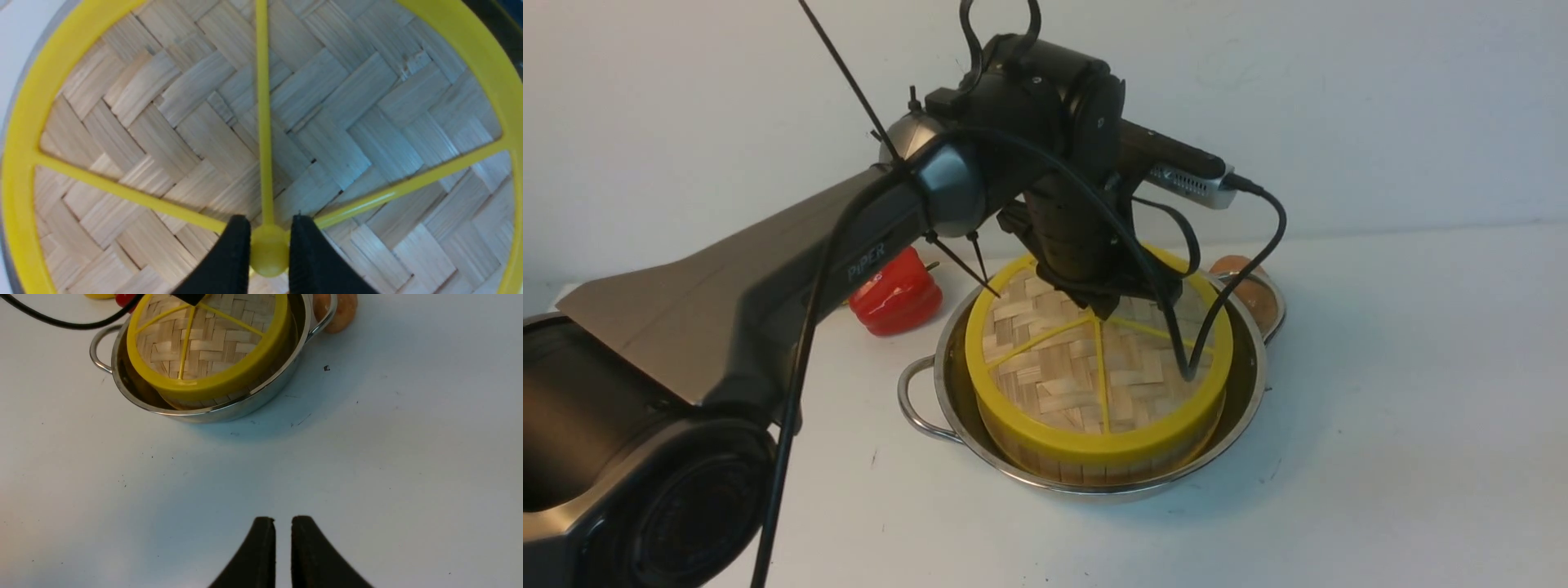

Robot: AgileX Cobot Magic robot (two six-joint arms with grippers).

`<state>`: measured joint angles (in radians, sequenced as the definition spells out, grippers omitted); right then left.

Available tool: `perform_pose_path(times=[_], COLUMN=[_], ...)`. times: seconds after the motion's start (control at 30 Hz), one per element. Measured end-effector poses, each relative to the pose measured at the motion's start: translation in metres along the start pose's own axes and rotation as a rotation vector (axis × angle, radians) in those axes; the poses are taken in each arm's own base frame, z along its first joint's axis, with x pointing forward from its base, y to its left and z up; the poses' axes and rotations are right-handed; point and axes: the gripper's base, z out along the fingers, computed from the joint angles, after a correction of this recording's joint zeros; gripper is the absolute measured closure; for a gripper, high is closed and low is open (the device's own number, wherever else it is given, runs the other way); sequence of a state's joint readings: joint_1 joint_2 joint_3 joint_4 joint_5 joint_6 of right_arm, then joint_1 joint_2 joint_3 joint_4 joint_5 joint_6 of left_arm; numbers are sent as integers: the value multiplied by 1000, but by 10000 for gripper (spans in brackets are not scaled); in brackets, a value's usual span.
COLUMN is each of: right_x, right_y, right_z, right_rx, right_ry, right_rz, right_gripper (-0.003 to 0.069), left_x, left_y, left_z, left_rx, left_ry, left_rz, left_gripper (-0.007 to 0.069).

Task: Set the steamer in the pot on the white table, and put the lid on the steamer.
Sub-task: 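Place the yellow bamboo steamer lid onto the steamer in the pot with the left gripper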

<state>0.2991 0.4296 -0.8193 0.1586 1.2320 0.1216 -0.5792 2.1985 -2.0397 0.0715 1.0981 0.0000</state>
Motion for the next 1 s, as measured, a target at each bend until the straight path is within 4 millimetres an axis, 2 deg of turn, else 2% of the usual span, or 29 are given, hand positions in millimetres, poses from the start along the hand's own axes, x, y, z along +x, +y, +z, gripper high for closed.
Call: perform_pose_path(times=[0.9,1.0], right_x=[0,0], right_y=[0,0], right_z=[0,0], right_rx=[0,0], right_ry=[0,0], right_rz=[0,0], right_gripper=[570,568], left_x=[0,0], left_y=[1,1], left_z=[1,1], left_rx=[-7,-7], left_ry=[-3,-3], left_rz=[4,4], left_gripper=[513,489])
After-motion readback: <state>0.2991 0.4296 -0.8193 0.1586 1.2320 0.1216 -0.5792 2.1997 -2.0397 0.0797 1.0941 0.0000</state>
